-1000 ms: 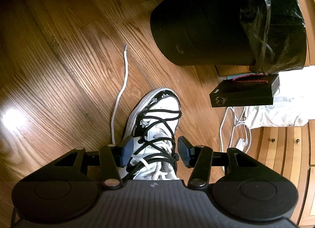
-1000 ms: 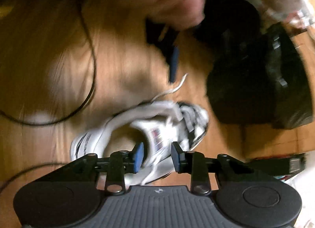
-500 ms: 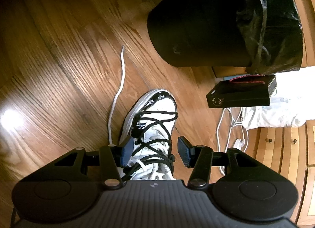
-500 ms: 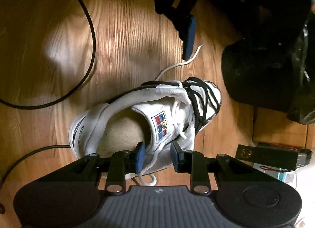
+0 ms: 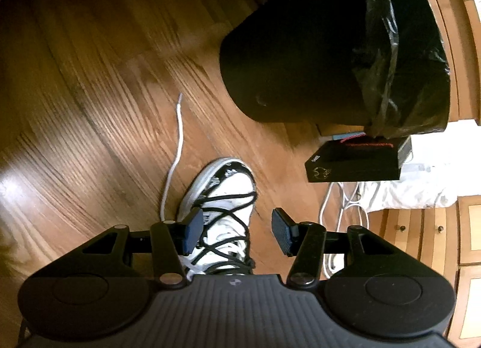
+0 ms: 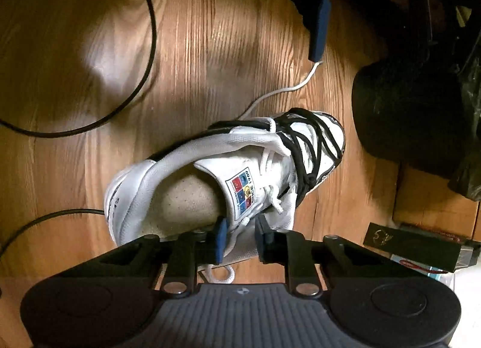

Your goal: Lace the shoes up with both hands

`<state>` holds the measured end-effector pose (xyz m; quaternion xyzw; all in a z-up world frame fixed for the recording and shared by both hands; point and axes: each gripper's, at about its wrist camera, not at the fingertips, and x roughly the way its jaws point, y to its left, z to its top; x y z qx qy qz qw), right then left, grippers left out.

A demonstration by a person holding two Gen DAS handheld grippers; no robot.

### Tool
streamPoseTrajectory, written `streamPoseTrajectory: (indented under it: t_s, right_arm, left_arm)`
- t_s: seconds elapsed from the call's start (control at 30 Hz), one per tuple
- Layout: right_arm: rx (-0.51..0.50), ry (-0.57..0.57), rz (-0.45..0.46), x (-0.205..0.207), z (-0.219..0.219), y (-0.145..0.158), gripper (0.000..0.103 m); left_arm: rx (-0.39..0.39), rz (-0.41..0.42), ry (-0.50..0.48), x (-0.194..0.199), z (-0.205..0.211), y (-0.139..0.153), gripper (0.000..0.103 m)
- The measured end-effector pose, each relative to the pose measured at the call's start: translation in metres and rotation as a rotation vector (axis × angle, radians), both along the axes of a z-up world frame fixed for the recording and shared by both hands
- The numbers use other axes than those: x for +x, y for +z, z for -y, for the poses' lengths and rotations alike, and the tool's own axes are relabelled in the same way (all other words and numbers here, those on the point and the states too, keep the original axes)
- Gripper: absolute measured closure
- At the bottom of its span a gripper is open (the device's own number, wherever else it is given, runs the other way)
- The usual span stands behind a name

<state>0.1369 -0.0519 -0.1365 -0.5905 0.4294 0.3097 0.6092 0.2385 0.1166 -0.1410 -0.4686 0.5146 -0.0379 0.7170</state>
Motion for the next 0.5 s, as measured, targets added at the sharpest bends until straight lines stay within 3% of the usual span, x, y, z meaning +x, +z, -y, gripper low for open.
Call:
streamPoseTrajectory:
  t_s: [0.03,0.13,0.43,0.5]
  right_arm:
    - [0.009,-0.003,-0.004,-0.002,0.002,0.003,0.098]
    - [0.032,-0.005,0.004,-0.008,0.009,0.009,0.102]
    - [0.102,-0.088,0.064,-0.011,0.041,0.012,0.101]
    - [0.176,-0.163,0.015,0.0,0.052,0.018,0.099]
  left_arm:
    - [-0.008,0.002,-0.01,0.0,0.002,0.0,0.046]
    - [-0.019,0.007,-0.033,0.001,0.009,0.0,0.046]
    - [-0.004,-0.002,-0.028,0.0,0.008,-0.002,0.046]
    - [-0.001,-0.001,-0.031,0.0,0.008,-0.002,0.046]
